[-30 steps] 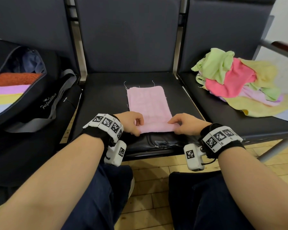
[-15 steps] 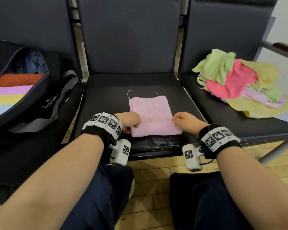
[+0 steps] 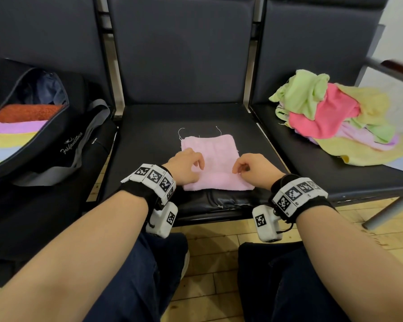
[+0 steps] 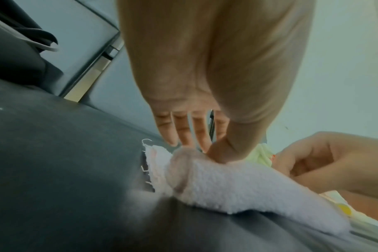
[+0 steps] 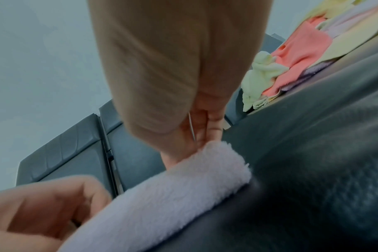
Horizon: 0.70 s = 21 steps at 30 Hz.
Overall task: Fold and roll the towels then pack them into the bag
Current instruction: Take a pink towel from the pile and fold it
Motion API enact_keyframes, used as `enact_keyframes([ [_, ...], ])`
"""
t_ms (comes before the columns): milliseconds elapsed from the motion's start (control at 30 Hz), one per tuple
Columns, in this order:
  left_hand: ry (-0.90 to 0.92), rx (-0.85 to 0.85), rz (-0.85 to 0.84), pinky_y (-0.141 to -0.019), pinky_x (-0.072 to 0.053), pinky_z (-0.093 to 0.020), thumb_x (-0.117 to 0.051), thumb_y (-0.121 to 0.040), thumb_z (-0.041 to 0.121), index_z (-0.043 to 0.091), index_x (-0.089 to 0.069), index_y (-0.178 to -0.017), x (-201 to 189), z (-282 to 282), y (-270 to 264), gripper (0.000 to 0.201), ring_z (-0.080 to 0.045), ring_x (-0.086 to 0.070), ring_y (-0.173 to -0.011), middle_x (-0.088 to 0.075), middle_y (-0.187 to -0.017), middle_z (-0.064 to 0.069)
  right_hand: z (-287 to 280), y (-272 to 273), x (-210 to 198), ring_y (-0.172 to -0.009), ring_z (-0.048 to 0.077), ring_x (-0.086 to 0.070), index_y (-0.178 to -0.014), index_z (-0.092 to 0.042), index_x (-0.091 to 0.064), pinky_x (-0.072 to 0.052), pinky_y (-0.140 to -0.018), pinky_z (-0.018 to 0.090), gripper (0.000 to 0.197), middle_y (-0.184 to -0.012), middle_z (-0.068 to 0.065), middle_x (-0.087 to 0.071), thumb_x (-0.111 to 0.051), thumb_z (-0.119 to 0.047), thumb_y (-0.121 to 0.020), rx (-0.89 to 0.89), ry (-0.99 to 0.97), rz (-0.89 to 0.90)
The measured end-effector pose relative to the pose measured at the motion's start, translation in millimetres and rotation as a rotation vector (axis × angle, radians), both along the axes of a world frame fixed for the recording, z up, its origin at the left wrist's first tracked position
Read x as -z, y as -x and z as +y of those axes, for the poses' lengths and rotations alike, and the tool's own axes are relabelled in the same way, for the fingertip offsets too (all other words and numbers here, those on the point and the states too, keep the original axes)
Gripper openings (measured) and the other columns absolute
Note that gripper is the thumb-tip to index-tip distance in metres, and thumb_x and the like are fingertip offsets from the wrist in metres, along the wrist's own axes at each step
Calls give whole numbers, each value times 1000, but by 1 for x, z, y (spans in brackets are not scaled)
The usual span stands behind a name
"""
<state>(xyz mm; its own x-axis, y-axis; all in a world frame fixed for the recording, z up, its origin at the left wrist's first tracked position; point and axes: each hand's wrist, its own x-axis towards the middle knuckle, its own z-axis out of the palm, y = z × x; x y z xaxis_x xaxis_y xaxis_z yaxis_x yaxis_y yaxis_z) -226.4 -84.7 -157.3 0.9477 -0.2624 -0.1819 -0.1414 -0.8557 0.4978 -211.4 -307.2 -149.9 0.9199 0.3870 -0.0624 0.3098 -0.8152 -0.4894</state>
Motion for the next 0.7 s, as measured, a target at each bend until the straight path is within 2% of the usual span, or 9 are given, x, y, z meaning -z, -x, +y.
enact_keyframes([
  [67,0,68,-24,-68,-36,-13,-52,-83,3,16,-61,-98,-2,-3,2,22,-13,-47,-80,-50,-100,6,-2,3,-5,-85,11,-57,-87,-12,-73,-42,-82,21,25,-87,-8,-61,-51,1,-85,34,-20,63],
  [100,-6,87,-32,-62,-34,-11,-53,-84,4,12,-63,-100,-1,-4,2,21,-8,-45,-75,-52,-97,7,-2,4,-7,-84,9,-57,-90,-11,-73,-42,-82,21,20,-85,-12,-60,-56,-3,-85,47,-26,100],
  [167,4,72,-42,-59,-35,-11,-59,-85,13,13,-64,-101,-2,-4,1,16,-6,-46,-71,-53,-87,11,-3,6,-10,-89,10,-59,-96,-13,-71,-42,-84,21,15,-88,-11,-61,-62,-8,-84,57,-17,149],
  [267,45,19,29,-62,-38,-15,-72,-80,30,19,-61,-100,-3,0,2,25,-7,-50,-73,-50,-82,16,-5,6,-10,-105,15,-56,-114,-14,-66,-39,-89,20,33,-112,-1,-60,-67,-12,-82,28,94,163],
  [367,-33,83,56,-74,-39,-23,-78,-76,24,16,-57,-112,0,2,1,43,-14,-47,-87,-48,-95,9,-5,5,-7,-119,18,-50,-129,-16,-57,-37,-99,23,49,-128,0,-53,-67,-12,-81,-20,193,173],
  [467,-24,72,20,-80,-41,-23,-74,-77,15,13,-58,-113,4,2,-1,40,-16,-49,-93,-50,-101,4,-3,5,-4,-118,22,-52,-127,-15,-57,-37,-98,25,47,-126,4,-57,-62,-6,-81,-59,185,139],
  [533,-17,43,21,-82,-41,-22,-69,-83,17,12,-58,-117,3,2,-1,36,-15,-50,-94,-53,-104,3,-3,4,-2,-111,24,-53,-126,-15,-53,-39,-91,26,44,-118,3,-57,-61,-7,-83,-40,156,135],
  [600,-10,4,40,-82,-38,-21,-61,-87,20,12,-53,-122,3,3,-3,37,-15,-49,-96,-54,-110,1,-5,4,-2,-106,24,-54,-116,-15,-52,-38,-85,26,31,-111,1,-55,-61,-10,-86,-2,91,127],
  [700,58,-92,84,-81,-42,-27,-55,-89,20,11,-46,-122,4,2,-6,34,-20,-52,-91,-57,-109,-3,-10,0,0,-108,21,-54,-112,-15,-60,-39,-90,27,21,-112,2,-59,-60,-16,-91,28,5,115],
])
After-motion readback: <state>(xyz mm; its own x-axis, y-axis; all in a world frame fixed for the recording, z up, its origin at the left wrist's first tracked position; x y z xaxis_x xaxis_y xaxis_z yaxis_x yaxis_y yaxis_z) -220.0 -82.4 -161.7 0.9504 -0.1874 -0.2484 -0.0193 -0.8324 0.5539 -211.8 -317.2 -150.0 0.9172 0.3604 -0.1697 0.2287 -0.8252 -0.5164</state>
